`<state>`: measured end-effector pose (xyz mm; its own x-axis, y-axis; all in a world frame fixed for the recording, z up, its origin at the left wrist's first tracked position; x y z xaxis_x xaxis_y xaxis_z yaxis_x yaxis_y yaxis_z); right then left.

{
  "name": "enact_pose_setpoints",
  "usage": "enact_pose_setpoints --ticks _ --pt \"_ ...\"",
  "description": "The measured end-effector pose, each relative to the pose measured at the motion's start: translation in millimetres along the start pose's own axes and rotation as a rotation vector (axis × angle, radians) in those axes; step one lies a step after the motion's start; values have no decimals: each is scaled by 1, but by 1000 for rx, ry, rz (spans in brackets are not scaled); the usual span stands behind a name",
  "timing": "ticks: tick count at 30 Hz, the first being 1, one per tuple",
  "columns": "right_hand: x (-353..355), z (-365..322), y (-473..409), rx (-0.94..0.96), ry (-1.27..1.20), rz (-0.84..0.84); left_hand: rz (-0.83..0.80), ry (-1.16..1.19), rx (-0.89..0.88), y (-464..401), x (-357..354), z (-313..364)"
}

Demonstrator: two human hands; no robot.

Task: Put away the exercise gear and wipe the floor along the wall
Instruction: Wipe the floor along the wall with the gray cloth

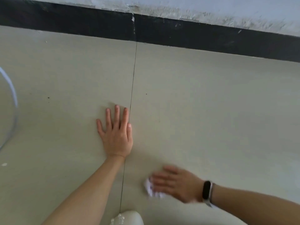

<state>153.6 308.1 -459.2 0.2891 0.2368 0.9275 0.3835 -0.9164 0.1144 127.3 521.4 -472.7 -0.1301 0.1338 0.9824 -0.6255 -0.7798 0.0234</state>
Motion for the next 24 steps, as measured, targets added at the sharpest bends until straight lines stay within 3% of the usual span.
enact_pose_setpoints --ticks 2,4,6,9,12,14,16,20,22,24 --pt "-7 -14 15 175 -48 -70 7 -5 -12 -1 0 2" --pt "4 22 -10 210 -55 8 13 -16 -14 -2 -1 1" --pt "37 101 -56 -43 71 171 19 -19 -13 -2 -1 0" --pt "99 230 -93 -674 36 329 14 -20 -3 -1 0 -1" --pt "116 263 -101 -868 -20 338 6 -16 -4 -2 -1 -1" --pt "103 229 -94 -715 56 336 -1 -19 -5 -1 -1 -1" --pt "71 161 -74 -449 107 284 -14 -22 1 -1 -1 -1" --pt "0 16 13 82 71 -28 -48 -22 16 -1 -3 1" --pt "-8 10 45 146 117 -32 -60 -26 26 -2 -3 1" --pt "4 56 59 -35 134 20 -80 -34 39 -1 -5 0"
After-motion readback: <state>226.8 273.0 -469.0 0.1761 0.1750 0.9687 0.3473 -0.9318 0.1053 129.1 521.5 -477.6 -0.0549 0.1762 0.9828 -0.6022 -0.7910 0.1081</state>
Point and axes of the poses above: each hand's wrist, its own y-axis away from the middle knuckle, its own x-axis out of the back of the hand, z = x × y, the point moved 8 cm from there along -y, towards the middle knuckle, and after that the axes turned 7 degrees about z, right-handed, at the moved point
